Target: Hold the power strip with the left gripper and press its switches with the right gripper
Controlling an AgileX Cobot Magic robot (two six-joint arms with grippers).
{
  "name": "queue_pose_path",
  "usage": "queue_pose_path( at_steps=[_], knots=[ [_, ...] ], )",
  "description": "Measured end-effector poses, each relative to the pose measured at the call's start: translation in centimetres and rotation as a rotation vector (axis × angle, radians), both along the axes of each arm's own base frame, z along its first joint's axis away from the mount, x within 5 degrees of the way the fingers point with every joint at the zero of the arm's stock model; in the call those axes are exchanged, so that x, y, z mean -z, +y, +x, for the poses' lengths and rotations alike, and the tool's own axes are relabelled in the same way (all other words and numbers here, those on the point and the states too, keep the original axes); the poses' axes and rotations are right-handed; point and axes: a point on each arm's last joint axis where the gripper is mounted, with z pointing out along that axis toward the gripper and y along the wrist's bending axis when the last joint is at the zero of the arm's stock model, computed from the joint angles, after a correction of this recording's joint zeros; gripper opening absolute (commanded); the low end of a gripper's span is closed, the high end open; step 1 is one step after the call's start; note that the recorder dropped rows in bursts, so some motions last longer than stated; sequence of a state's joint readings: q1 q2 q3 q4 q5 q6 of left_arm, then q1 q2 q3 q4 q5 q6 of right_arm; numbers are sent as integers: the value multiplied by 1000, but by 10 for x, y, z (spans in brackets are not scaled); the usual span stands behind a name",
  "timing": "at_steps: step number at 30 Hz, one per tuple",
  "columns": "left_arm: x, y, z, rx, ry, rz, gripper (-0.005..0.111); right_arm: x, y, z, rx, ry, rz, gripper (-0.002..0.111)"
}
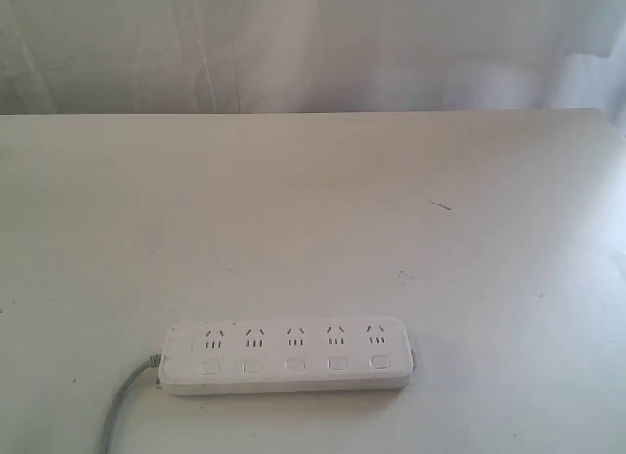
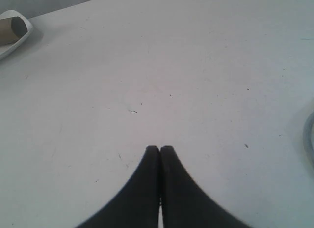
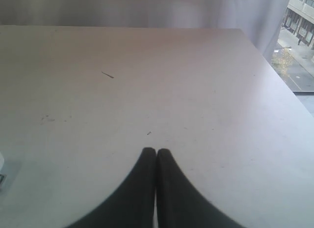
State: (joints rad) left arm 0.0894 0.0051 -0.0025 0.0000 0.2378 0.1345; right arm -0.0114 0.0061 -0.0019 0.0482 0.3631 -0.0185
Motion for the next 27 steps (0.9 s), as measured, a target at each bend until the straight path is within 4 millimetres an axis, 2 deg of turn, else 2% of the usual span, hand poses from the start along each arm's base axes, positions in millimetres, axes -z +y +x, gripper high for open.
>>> queue_pose_path(
  at_steps=[27],
  knots=[
    [3, 0, -1, -2, 40, -4, 0, 0, 0, 0, 5, 0, 18, 0]
  ],
)
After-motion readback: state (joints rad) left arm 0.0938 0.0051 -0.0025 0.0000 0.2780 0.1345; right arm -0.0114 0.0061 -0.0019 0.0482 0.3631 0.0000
